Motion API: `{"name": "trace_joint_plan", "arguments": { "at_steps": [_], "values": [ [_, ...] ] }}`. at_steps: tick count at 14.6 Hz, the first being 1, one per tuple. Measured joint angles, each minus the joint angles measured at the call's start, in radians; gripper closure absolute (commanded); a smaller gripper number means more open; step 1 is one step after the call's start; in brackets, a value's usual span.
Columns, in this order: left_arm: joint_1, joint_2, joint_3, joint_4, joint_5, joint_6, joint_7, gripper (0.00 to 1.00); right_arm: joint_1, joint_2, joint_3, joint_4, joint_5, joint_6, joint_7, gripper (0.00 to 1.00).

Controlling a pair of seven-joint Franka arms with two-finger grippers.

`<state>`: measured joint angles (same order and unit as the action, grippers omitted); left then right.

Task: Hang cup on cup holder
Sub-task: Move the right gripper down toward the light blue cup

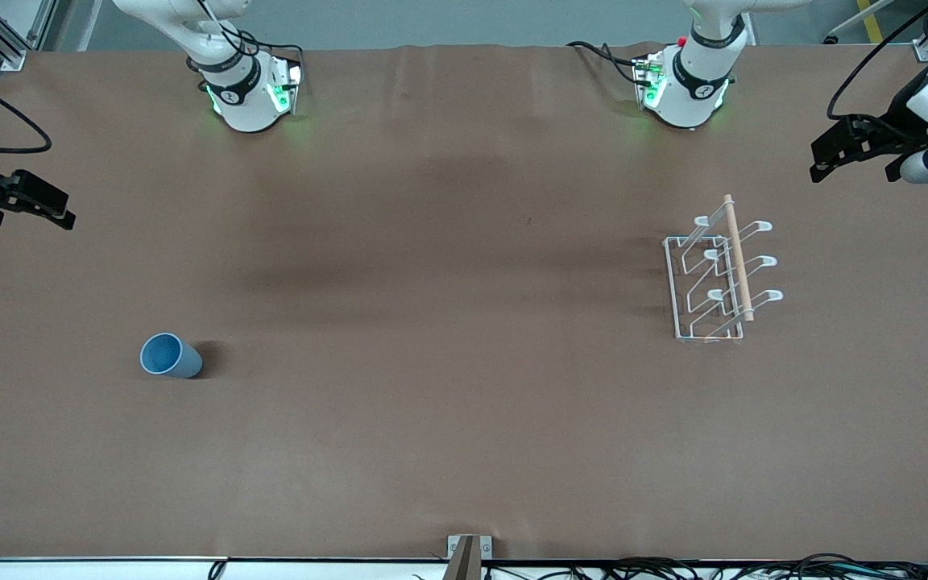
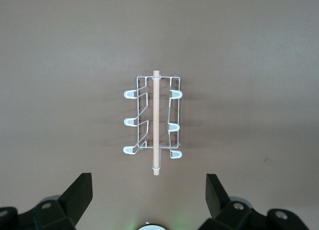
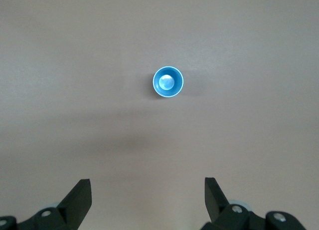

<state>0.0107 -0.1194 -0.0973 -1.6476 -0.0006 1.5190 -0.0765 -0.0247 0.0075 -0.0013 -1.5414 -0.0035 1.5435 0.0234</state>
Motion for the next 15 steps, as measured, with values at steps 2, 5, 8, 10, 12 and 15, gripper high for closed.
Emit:
{"name": "trace_joint_plan", "arguments": {
  "at_steps": [2, 5, 8, 10, 12, 15],
  "values": [
    [0.005, 0.001, 0.0, 0.001, 0.0, 0.0, 0.0, 0.0, 0.0, 0.0, 0.0, 0.0, 0.0, 0.0, 0.0, 0.0],
    [0.006, 0.004, 0.0, 0.01, 0.003, 0.0, 0.001, 0.0, 0.0, 0.001, 0.0, 0.0, 0.0, 0.0, 0.0, 0.0],
    [0.005, 0.014, -0.003, 0.029, 0.013, 0.0, 0.007, 0.0, 0.0, 0.004, 0.0, 0.0, 0.0, 0.001, 0.0, 0.0],
    [0.003, 0.022, -0.009, 0.03, 0.013, 0.0, 0.011, 0.0, 0.0, 0.006, 0.0, -0.001, 0.0, 0.004, 0.0, 0.0],
    [-0.001, 0.029, -0.015, 0.031, 0.013, 0.0, 0.011, 0.0, 0.0, 0.018, -0.001, -0.004, 0.0, 0.029, 0.0, 0.0],
    [-0.003, 0.033, -0.017, 0.033, 0.013, 0.0, 0.011, 0.0, -0.003, 0.072, -0.006, -0.014, 0.0, 0.109, 0.0, 0.0]
  ]
}}
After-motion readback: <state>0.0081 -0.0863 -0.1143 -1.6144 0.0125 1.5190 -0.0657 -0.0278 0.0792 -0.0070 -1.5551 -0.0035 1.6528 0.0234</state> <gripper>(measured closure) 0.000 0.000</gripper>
